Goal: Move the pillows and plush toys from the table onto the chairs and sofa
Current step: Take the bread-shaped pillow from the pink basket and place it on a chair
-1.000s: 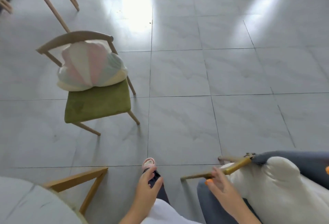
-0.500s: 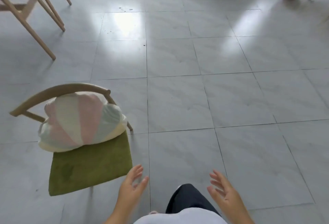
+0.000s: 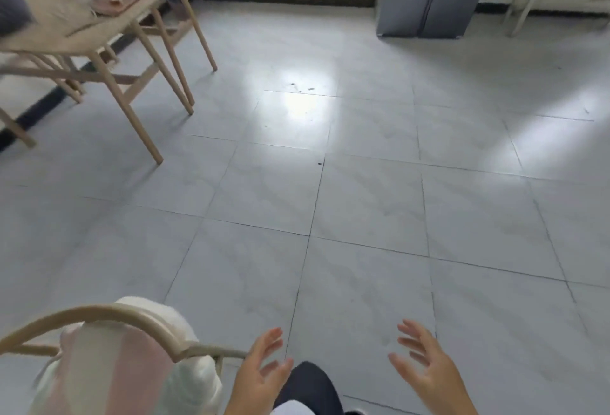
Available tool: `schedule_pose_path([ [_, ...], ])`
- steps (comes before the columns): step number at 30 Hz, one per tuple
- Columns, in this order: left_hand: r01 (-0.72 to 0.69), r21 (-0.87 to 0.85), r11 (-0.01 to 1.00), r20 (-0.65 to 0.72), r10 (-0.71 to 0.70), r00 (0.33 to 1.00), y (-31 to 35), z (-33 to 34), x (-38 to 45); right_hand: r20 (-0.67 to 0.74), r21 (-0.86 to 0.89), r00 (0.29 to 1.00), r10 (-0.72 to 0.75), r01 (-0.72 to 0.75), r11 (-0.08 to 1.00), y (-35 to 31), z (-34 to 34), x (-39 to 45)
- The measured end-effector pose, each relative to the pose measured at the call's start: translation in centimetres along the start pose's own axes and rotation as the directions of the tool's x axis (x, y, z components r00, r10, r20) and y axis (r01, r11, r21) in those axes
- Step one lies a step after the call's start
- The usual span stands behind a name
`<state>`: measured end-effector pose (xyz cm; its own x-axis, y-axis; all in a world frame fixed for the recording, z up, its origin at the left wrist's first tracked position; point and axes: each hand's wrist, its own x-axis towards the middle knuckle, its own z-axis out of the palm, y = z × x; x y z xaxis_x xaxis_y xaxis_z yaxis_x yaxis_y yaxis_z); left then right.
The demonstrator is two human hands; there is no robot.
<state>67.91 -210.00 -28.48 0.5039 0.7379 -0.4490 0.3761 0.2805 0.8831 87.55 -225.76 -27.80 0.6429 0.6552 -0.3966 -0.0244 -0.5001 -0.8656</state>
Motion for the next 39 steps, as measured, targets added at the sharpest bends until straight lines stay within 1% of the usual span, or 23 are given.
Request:
schedule_pose_path([
  [2,0.017,-0.059,0.998,-0.062,-0.021,0.998,1.5,-0.3,3.3,0.052,-0.056,0.999,0.003,0.0,0.998,-2.7,0.9,4.6],
  [4,0.025,-0.119,0.993,-0.166,-0.045,0.985,2.5,-1.2,7.3,0.106,-0.091,0.994,0.035,-0.025,0.996,-4.6,1.9,9.2],
  [8,0.038,-0.161,0.986,-0.288,-0.084,0.954,5.2,-3.6,17.0,0.123,-0.084,0.992,0.001,0.01,0.996,-9.4,3.6,18.9],
  [10,-0.006,-0.177,0.984,-0.307,-0.05,0.95,7.9,-5.8,22.1,0.136,-0.103,0.99,-0.046,0.061,0.993,-13.4,5.1,23.9],
  [15,-0.158,-0.221,0.962,-0.405,0.057,0.913,15.0,-11.9,32.3,0.31,-0.149,0.939,-0.15,0.204,0.968,-25.3,10.3,35.3],
  [18,-0.141,-0.263,0.955,-0.457,0.005,0.89,15.5,-14.6,37.2,0.399,-0.17,0.898,-0.183,0.269,0.948,-29.1,13.7,41.2],
  [20,-0.143,-0.31,0.94,-0.474,-0.023,0.88,15.4,-16.0,39.9,0.435,-0.171,0.885,-0.169,0.266,0.949,-30.8,16.4,44.5],
  [22,-0.095,-0.43,0.898,-0.504,-0.152,0.85,13.8,-18.5,42.7,0.475,-0.196,0.872,-0.118,0.236,0.952,-31.2,19.3,48.0],
  [24,-0.085,-0.541,0.837,-0.493,-0.233,0.838,9.9,-21.7,46.0,0.544,-0.279,0.839,0.004,0.177,0.944,-31.8,22.1,52.3],
  [25,-0.095,-0.584,0.806,-0.498,-0.264,0.826,7.8,-23.5,47.9,0.58,-0.344,0.814,0.025,0.217,0.914,-32.4,23.3,54.6],
  [26,-0.054,-0.61,0.79,-0.545,-0.37,0.752,4.9,-25.2,50.4,0.612,-0.36,0.789,0.046,0.227,0.905,-33.5,24.6,56.8],
  [27,0.012,-0.564,0.826,-0.633,-0.441,0.636,0.8,-25.6,53.9,0.617,-0.345,0.785,0.06,0.201,0.917,-34.9,26.2,59.2],
  [28,0.015,-0.579,0.815,-0.647,-0.47,0.6,-3.2,-26.5,57.0,0.633,-0.31,0.772,0.053,0.191,0.931,-36.8,27.8,61.3],
  [29,-0.004,-0.605,0.796,-0.649,-0.491,0.581,-2.5,-27.8,58.7,0.64,-0.26,0.767,0.05,0.155,0.953,-38.5,29.6,63.4],
  [30,-0.003,-0.65,0.76,-0.614,-0.523,0.591,2.5,-29.3,59.0,0.665,-0.245,0.745,0.044,0.162,0.956,-40.8,31.6,65.0],
  [31,-0.032,-0.686,0.727,-0.581,-0.521,0.626,7.9,-31.9,59.0,0.697,-0.261,0.717,0.028,0.216,0.941,-42.9,33.8,66.2],
  [32,-0.065,-0.691,0.72,-0.571,-0.488,0.66,11.7,-33.7,58.6,0.749,-0.251,0.663,0.006,0.274,0.928,-45.0,36.3,67.4],
  [34,-0.138,-0.616,0.776,-0.621,-0.37,0.69,17.9,-35.9,58.5,0.799,-0.222,0.599,-0.054,0.377,0.899,-48.5,41.5,69.7],
  [35,-0.16,-0.567,0.808,-0.657,-0.326,0.68,20.1,-36.9,58.7,0.823,-0.217,0.563,-0.069,0.425,0.879,-49.7,44.1,70.4],
  [36,-0.188,-0.55,0.814,-0.695,-0.321,0.643,21.2,-38.1,59.0,0.85,-0.167,0.518,-0.101,0.447,0.879,-50.6,46.3,71.0],
  [37,-0.213,-0.595,0.775,-0.708,-0.38,0.595,21.7,-39.8,59.6,0.85,-0.154,0.511,-0.127,0.472,0.868,-51.7,48.9,71.2],
  [38,-0.251,-0.666,0.703,-0.697,-0.465,0.546,21.8,-41.8,59.9,0.863,-0.177,0.494,-0.11,0.499,0.849,-52.3,51.4,71.5],
  [39,-0.265,-0.734,0.625,-0.651,-0.538,0.535,22.6,-43.9,60.0,0.883,-0.199,0.461,-0.091,0.542,0.817,-52.8,53.8,72.0],
])
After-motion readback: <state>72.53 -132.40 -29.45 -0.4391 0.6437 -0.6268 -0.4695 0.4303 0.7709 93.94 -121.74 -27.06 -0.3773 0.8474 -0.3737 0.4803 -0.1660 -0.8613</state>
